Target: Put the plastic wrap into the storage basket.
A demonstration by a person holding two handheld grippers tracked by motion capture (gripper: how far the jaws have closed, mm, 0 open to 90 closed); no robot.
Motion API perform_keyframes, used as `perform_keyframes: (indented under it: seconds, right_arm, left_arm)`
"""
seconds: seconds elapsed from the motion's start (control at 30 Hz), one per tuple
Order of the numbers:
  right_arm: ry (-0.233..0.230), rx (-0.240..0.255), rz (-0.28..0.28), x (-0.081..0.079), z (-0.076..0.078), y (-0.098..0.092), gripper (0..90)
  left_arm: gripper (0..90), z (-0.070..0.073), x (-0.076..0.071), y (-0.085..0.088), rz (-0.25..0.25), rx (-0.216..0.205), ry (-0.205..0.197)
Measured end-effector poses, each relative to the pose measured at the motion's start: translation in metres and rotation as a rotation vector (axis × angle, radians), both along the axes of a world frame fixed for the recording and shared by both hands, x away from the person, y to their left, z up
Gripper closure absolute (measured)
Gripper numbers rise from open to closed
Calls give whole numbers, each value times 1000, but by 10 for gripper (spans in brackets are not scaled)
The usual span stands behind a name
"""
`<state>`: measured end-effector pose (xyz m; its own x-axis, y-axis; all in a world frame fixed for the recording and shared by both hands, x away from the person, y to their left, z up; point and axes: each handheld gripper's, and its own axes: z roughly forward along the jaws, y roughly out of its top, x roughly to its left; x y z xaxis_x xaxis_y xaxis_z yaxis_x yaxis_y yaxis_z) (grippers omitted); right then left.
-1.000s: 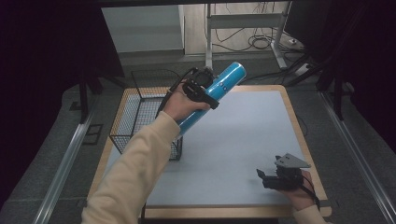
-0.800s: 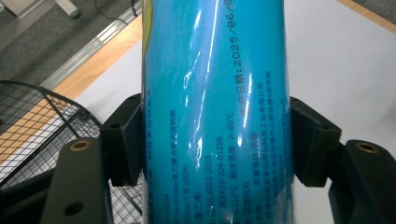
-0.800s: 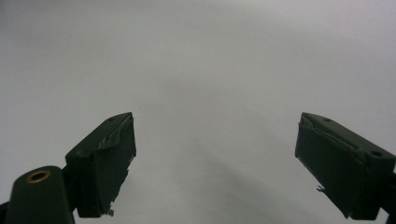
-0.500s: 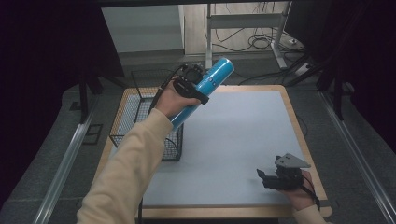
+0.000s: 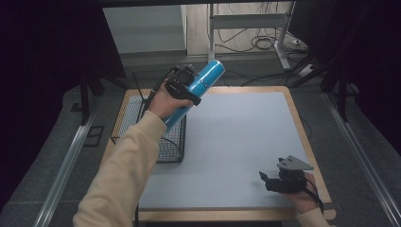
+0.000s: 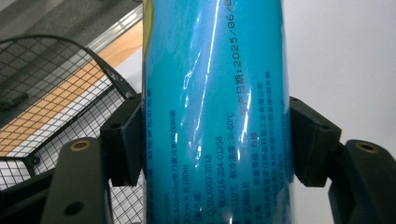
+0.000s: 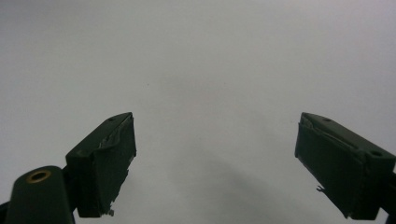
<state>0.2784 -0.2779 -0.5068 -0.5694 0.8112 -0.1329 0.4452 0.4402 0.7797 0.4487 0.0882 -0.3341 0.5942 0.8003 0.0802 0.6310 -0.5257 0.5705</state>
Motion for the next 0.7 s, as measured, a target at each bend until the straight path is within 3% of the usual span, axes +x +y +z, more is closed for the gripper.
perform_keyframes:
  seconds: [0.7]
  right_arm:
    - [3,7,-3,0,0,-1,126]
  left_arm:
    - [319,-11,16,28,78,13,-13]
